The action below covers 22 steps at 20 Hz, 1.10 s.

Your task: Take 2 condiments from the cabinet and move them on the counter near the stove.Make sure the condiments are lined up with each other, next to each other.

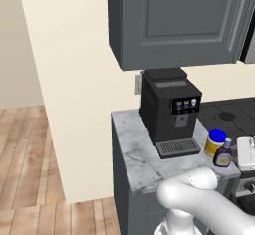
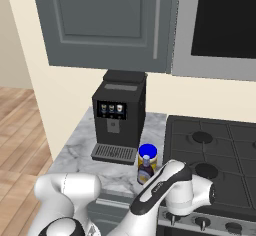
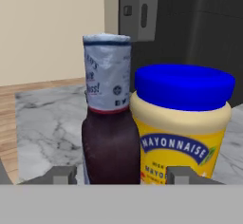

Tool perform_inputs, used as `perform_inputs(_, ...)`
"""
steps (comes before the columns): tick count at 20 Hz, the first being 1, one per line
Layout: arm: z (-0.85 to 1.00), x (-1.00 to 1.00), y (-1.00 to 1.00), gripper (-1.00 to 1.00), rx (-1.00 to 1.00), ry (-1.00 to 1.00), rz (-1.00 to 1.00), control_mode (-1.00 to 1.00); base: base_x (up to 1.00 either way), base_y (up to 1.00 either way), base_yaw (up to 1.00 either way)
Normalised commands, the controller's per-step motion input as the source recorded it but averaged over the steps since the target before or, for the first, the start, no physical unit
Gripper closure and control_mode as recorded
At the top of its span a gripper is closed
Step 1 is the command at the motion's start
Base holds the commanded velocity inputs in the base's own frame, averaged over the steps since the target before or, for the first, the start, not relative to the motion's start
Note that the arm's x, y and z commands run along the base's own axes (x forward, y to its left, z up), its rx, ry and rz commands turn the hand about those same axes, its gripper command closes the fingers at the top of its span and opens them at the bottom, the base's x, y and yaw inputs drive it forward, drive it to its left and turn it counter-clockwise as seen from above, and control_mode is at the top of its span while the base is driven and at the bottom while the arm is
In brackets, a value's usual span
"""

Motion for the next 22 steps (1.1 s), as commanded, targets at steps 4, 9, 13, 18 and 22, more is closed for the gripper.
perform_inputs(4, 0.00, 0.00, 0.00, -1.00, 0.00, 0.00, 0.00, -1.00, 0.00, 0.00, 0.00)
perform_inputs(9, 0.01, 0.00, 0.00, -1.00, 0.01, 0.00, 0.00, -1.00, 0.00, 0.00, 0.00)
perform_inputs(13, 0.09, 0.00, -0.04, -1.00, 0.02, 0.00, 0.00, -1.00, 0.00, 0.00, 0.00)
perform_inputs(18, 0.26, -0.07, -0.11, -1.00, 0.00, -0.02, 0.00, -1.00, 0.00, 0.00, 0.00)
perform_inputs(22, 0.28, -0.19, -0.13, -1.00, 0.00, 0.00, 0.00, -1.00, 0.00, 0.00, 0.00)
